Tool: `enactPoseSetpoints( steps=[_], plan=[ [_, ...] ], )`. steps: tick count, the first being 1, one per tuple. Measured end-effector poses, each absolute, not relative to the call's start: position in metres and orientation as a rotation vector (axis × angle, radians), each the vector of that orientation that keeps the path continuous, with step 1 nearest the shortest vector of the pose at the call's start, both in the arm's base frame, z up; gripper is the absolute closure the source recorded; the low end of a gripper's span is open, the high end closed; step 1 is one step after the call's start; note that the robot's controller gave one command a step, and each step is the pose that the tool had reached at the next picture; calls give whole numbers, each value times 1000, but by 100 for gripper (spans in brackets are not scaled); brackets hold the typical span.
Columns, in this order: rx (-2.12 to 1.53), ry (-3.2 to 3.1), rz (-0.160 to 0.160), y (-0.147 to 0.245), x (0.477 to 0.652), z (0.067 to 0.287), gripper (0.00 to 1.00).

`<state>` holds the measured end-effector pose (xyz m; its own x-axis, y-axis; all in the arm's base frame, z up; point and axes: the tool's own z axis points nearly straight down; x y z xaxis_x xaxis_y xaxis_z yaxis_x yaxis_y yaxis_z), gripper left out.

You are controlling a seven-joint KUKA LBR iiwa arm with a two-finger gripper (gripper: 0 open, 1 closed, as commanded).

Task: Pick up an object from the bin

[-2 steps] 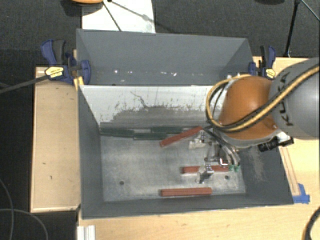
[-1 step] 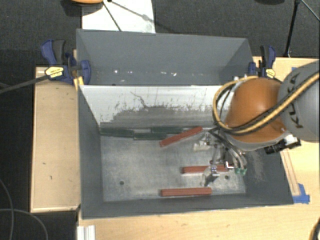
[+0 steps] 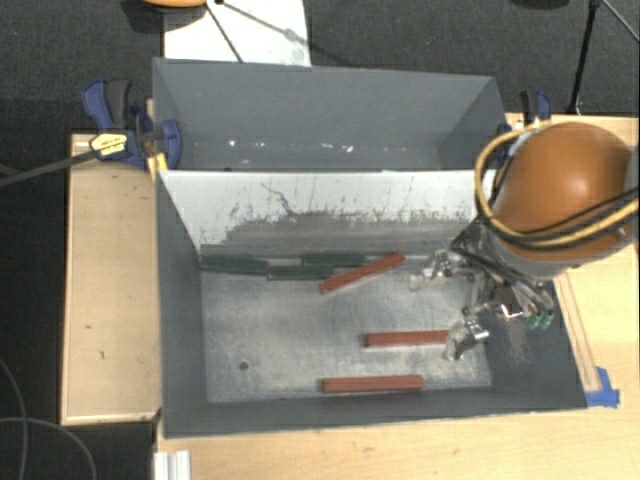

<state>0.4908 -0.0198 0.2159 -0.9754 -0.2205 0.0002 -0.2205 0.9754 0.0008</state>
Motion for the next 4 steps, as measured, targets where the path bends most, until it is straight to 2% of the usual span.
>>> enactPoseSetpoints(
  steps=[1,2,3,4],
  plan=[
    [357,-3129,4,-25,495,229,0],
    [488,-3101,-3,-24,504,230,0],
    [586,-3099,4,-18,514,197,0],
    [756,-3056,2,-12,511,128,0]
  ],
)
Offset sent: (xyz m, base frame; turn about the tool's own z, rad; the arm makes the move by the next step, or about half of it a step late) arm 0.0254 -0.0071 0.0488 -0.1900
